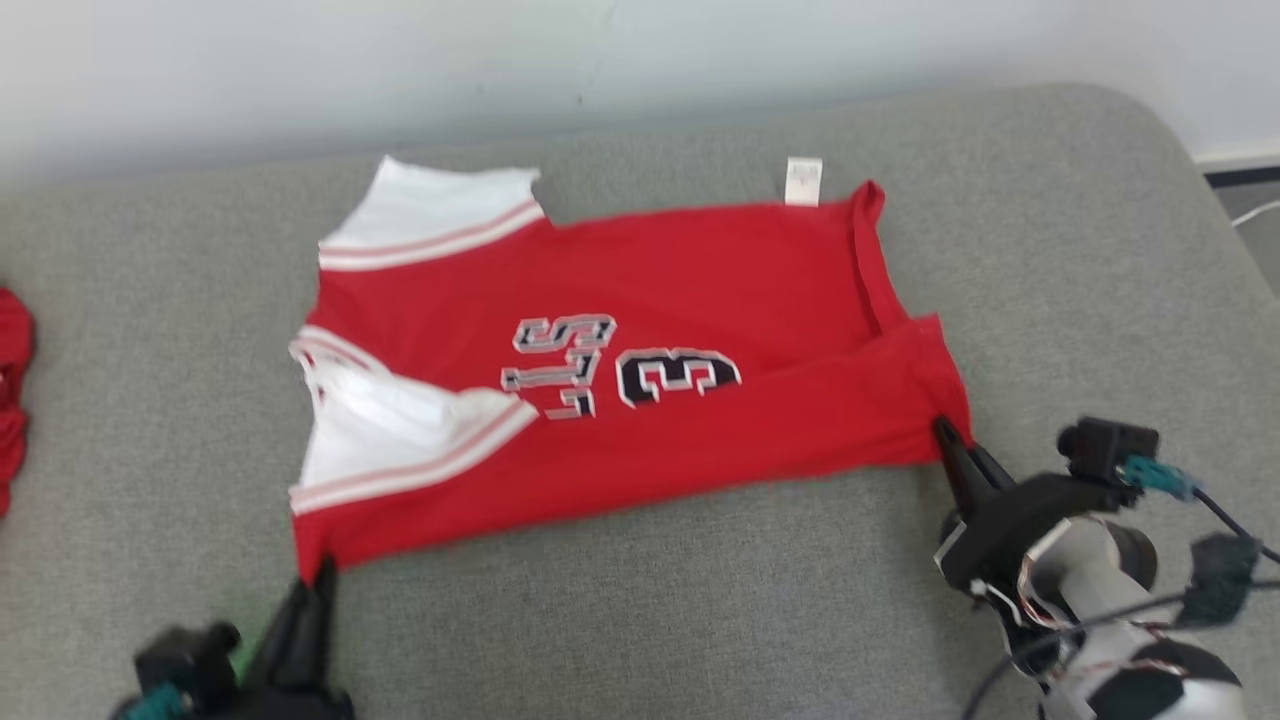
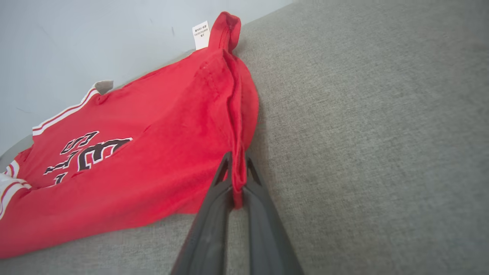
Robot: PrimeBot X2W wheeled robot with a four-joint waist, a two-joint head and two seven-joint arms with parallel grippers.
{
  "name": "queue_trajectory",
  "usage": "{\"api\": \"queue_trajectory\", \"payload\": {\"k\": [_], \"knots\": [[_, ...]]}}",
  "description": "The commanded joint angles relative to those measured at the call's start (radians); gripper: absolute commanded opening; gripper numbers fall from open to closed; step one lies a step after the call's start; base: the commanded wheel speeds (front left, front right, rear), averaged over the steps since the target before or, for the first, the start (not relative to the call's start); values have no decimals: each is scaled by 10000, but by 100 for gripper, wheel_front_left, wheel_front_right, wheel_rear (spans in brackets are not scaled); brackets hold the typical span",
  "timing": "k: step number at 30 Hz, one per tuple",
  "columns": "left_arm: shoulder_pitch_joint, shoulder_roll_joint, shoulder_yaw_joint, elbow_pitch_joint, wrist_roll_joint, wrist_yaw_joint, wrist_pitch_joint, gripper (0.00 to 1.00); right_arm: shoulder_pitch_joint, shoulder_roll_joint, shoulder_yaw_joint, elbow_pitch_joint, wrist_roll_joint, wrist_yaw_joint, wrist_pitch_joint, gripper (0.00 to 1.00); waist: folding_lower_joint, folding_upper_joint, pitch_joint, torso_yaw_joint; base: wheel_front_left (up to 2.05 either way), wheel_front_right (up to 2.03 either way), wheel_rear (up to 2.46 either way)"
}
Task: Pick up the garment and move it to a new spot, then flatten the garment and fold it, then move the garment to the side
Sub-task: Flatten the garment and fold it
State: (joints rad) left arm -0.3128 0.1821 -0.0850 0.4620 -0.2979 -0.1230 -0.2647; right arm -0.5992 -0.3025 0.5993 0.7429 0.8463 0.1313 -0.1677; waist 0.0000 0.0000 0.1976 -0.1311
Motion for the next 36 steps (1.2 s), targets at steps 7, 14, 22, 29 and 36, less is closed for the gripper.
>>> {"api": "queue_trajectory", "payload": {"k": [7, 14, 22, 29, 36], "knots": [[1941, -470, 74, -1270, 102, 32, -20, 0, 1499, -895, -127, -1236, 591, -10, 296, 0, 0, 0, -937, 98, 0, 0, 0], [3494, -829, 76, -2311, -73, 264, -22, 0, 2986, -1458, -682, -2288, 663, -10, 721, 0, 0, 0, -1299, 301, 0, 0, 0], [3970, -868, 21, -2231, -115, 469, -18, 0, 4402, -1119, -1631, -3343, 31, -10, 1485, 0, 0, 0, -1445, 498, 0, 0, 0], [4140, -887, 187, -2085, -52, 525, -20, 0, 5072, -771, -2403, -3925, -674, -10, 2102, 0, 0, 0, -1449, 457, 0, 0, 0], [4318, -965, 377, -2238, -27, 600, -19, 0, 5576, -407, -3203, -4479, -1248, -10, 2639, 0, 0, 0, -1425, 511, 0, 0, 0]]}}
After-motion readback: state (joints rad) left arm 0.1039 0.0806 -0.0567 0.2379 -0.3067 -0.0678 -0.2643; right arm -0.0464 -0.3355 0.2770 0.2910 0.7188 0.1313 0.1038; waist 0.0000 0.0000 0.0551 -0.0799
